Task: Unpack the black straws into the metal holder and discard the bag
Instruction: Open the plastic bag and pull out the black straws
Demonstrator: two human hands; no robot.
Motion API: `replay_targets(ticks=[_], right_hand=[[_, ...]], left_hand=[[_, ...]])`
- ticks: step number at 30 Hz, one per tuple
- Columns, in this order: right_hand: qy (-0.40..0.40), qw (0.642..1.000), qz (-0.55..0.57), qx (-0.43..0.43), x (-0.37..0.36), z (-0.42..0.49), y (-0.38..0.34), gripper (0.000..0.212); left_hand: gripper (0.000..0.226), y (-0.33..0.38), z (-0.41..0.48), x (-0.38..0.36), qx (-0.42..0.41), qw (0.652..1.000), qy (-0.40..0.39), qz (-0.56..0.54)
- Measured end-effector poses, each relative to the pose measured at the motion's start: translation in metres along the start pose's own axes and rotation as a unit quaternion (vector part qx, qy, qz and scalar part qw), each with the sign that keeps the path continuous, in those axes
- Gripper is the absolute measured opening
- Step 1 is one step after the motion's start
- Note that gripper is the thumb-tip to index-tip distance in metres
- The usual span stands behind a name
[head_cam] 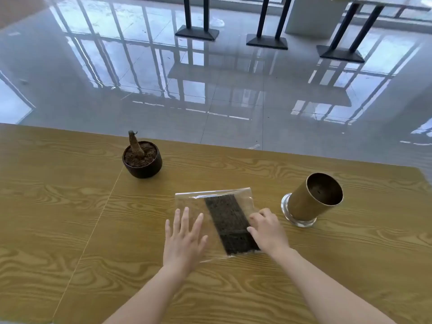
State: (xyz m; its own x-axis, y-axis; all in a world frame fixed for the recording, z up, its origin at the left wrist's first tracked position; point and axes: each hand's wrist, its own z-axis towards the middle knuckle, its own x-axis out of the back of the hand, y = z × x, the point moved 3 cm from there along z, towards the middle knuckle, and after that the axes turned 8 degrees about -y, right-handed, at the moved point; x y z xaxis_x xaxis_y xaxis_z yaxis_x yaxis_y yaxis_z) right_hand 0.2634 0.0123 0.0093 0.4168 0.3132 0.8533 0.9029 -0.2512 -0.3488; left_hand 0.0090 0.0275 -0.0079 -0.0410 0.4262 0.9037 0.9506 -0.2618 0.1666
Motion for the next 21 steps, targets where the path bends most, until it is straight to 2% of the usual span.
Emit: replay_targets(ticks=[5,8,13,17,21], right_hand=[[-0.043,0.995,0.067,-0.062,-0.014,-0.004,0.008,0.026],[-0.034,0.991,0.11,-0.075,-0.017,-0.004,0.008,0.016],[-0.063,0.969,0.212,-0.112,-0.027,-0.014,0.007,0.018],[-0.097,0.969,0.216,-0.07,-0.039,-0.029,0.0,0.028],[-0.088,0.98,0.176,-0.001,-0.04,-0.04,-0.006,0.038]], left_hand=[[0.059,-0.015,-0.012,-0.026,-0.01,1.0,-0.014,0.007],[0.059,-0.026,-0.01,-0.031,-0.009,0.999,-0.031,0.038],[0.056,-0.04,-0.001,-0.017,0.001,0.999,-0.023,0.033],[0.057,-0.036,-0.003,-0.004,0.004,1.0,0.018,0.0],[0.043,0.004,-0.031,-0.023,-0.082,0.995,0.043,-0.028]])
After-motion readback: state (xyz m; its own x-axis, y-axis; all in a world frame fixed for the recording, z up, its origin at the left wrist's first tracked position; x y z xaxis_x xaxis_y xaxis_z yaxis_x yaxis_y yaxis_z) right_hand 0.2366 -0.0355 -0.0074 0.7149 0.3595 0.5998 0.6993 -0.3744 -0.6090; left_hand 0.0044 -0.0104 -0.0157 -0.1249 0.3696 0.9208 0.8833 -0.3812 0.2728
